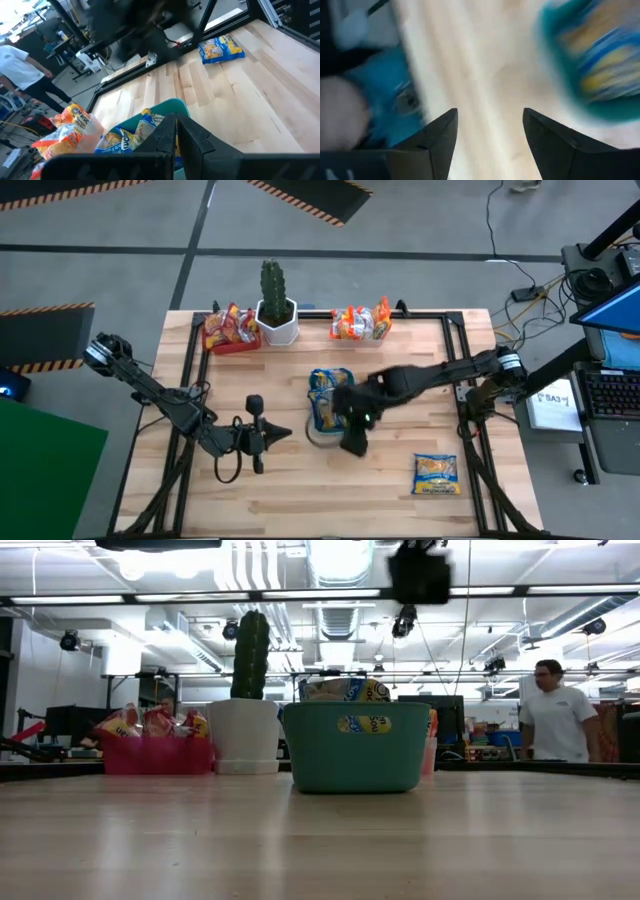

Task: Sort Maruchan noodles
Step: Put the blue noodle pack into the green bin

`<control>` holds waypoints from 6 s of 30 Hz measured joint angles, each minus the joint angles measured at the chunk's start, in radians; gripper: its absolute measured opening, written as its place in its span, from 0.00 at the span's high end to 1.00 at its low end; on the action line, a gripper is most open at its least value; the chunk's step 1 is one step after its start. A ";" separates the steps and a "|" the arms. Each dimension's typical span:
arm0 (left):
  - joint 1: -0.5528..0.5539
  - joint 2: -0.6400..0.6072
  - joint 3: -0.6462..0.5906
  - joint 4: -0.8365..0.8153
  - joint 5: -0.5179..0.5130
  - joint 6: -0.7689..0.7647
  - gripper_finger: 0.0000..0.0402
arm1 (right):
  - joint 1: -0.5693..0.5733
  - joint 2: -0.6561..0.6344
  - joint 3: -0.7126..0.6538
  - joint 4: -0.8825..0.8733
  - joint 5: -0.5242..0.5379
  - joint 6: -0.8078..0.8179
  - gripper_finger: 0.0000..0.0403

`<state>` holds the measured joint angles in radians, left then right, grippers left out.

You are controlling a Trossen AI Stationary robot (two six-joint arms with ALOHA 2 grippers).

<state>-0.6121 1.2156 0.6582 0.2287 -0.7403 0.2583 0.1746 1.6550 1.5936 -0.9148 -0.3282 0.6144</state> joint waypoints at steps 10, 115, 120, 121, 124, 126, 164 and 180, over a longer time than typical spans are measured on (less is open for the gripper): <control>-0.002 0.000 -0.001 -0.030 0.000 -0.043 1.00 | 0.291 0.010 -0.172 -0.016 -0.069 0.290 0.58; 0.026 0.562 0.040 0.071 0.358 -0.405 1.00 | 0.259 0.379 -0.517 1.467 0.719 0.357 0.57; 0.014 0.533 0.040 0.027 0.358 -0.376 1.00 | 0.258 0.372 -0.518 1.467 0.714 0.311 0.71; 0.012 0.518 0.040 0.006 0.358 -0.367 1.00 | 0.259 0.369 -0.518 1.467 0.714 0.301 0.73; 0.010 0.459 0.040 -0.061 0.359 -0.351 1.00 | 0.264 0.356 -0.519 1.466 0.716 0.256 0.80; 0.010 0.409 0.039 -0.108 0.359 -0.343 1.00 | 0.265 0.346 -0.519 1.466 0.717 0.217 0.84; 0.048 -0.068 0.032 -0.112 0.153 -0.031 1.00 | 0.281 -0.209 -0.622 1.054 0.783 -0.833 0.94; 0.283 0.037 0.032 -0.046 0.155 0.001 1.00 | 0.048 -0.231 -0.766 1.107 0.633 -0.969 0.94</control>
<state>-0.3288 1.2529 0.6900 0.1831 -0.5848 0.2596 0.2224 1.4239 0.8277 0.1919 0.3052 -0.3542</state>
